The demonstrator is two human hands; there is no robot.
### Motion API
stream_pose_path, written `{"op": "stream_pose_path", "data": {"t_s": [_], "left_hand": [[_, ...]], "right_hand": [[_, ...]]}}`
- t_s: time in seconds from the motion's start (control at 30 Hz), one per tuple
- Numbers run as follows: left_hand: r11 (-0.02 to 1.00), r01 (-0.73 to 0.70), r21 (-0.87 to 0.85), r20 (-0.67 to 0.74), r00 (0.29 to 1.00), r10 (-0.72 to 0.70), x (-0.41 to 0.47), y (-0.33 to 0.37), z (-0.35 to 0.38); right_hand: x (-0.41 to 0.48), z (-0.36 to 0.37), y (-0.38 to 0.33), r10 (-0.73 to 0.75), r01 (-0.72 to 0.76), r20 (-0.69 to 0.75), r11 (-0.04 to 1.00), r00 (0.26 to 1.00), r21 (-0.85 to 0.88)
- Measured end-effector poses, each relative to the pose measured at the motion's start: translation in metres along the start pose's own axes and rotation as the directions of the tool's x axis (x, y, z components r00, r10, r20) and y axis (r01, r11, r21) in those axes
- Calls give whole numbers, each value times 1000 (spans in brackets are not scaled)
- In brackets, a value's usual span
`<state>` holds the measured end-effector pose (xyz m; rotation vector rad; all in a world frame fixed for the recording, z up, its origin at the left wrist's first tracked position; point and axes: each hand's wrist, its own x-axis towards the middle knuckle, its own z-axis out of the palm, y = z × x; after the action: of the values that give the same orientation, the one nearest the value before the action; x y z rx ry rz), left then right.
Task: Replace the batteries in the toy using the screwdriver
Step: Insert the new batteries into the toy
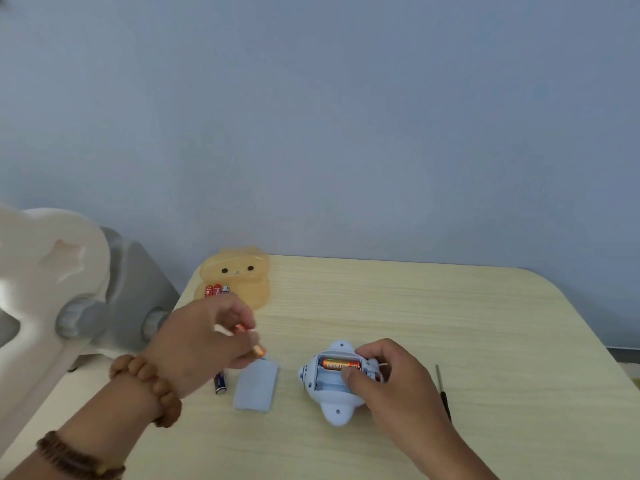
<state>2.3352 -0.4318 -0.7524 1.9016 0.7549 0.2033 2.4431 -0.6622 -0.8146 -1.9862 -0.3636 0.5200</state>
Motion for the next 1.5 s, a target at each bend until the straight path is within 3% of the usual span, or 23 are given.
{"op": "stream_pose_path", "data": {"t_s": [0.13,0.3,0.63,0.87,1.23,1.5], "left_hand": [[966,-254,39,161,956,245,-9,15,37],[935,-352,36,196,920,338,-5,7,60],[770,-576,273,285,813,507,0,2,64],[742,-524,418,284,851,441,0,-1,76],[702,-502,506,259,864,431,-6,0,83],[776,-447,445,196,894,402,-6,-9,93]], "right_hand": [[1,-4,4,14,-16,31,999,999,46],[-2,-15,5,-11,3,113,998,993,68],[-4,-18,8,-23,13,141,998,990,66],[-2,-18,9,-28,23,142,999,989,43],[1,-12,14,-64,60,82,997,995,50],[3,-6,15,-55,55,13,998,998,2]]}}
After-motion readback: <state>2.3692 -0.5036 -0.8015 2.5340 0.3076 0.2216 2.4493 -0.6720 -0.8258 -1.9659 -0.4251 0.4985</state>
